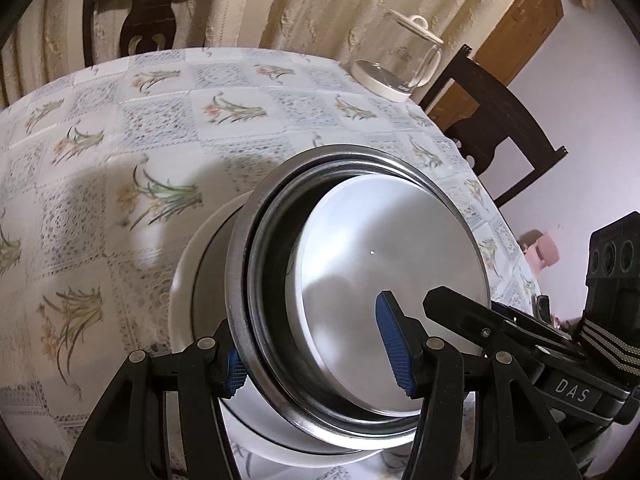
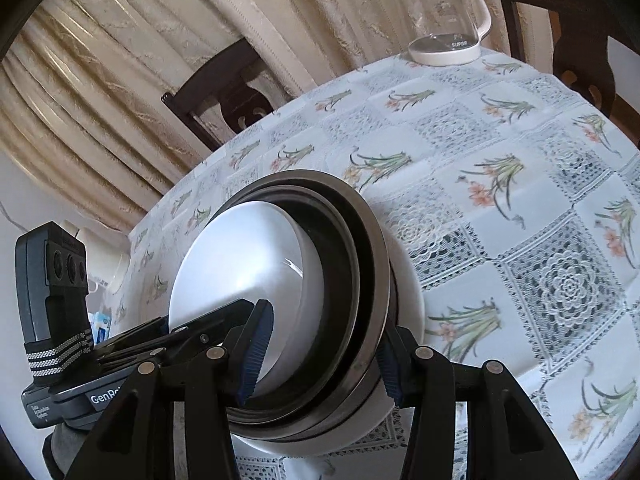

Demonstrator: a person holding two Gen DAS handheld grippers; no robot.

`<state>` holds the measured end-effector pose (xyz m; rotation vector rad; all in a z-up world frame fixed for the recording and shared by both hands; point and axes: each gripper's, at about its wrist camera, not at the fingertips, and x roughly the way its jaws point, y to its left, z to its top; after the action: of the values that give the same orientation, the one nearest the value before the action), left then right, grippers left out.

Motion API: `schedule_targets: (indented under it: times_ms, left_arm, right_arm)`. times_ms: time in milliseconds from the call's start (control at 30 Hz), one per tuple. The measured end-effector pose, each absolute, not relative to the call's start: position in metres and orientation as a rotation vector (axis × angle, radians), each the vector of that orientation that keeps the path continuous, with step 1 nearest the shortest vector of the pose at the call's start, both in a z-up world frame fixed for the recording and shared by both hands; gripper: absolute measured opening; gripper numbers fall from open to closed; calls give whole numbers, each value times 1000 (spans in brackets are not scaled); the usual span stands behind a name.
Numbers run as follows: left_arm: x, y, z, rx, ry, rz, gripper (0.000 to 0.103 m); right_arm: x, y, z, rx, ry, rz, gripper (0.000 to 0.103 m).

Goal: Organize plates and bowls

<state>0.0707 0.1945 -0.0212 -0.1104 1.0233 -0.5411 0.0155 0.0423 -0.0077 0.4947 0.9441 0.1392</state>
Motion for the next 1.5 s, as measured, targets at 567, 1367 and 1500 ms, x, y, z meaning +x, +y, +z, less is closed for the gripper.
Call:
schedule_targets:
  times_ms: [567,1367,1500]
  left_arm:
    - [73,201,-30,-136,1037,-542,57]
    - [69,211,-30,-186,1046,-529,57]
    - [68,210,-29,-189,1041,-536,61]
  right_arm:
    - [21,47,-14,473,949,138,52]
    - [16,54,-13,471,953,148,53]
    - [16,54,-13,482,947,149,53]
